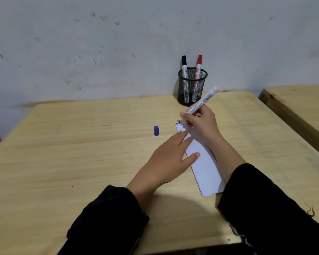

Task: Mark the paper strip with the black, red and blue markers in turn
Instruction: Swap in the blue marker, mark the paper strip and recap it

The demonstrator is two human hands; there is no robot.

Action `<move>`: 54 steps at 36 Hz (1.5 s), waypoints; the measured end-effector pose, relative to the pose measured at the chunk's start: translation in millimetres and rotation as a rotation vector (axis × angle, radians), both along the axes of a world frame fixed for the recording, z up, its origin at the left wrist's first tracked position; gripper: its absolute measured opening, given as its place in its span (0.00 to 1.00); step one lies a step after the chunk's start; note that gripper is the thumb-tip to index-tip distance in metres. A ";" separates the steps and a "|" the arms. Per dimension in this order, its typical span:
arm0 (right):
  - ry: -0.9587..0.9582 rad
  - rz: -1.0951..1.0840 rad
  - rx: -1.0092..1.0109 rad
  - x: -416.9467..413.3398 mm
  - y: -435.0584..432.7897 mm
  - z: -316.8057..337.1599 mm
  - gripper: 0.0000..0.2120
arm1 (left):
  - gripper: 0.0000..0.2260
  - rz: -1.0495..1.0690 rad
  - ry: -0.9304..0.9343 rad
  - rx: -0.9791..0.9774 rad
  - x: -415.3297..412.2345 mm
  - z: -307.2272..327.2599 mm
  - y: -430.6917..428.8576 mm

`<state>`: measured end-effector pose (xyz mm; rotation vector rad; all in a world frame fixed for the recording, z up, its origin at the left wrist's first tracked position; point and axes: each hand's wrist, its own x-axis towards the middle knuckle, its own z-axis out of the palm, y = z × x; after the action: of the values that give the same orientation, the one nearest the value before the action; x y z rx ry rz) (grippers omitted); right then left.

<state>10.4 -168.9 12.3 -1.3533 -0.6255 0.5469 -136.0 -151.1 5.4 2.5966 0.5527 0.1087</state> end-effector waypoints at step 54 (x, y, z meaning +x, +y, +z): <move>0.344 -0.021 0.261 -2.8 -7.7 5.3 0.05 | 0.28 -0.002 -0.109 -0.054 2.6 -6.6 8.1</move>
<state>7.5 -176.6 17.6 -0.9895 -0.3845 0.6406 -133.4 -142.9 -1.2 2.5210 0.5070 0.2306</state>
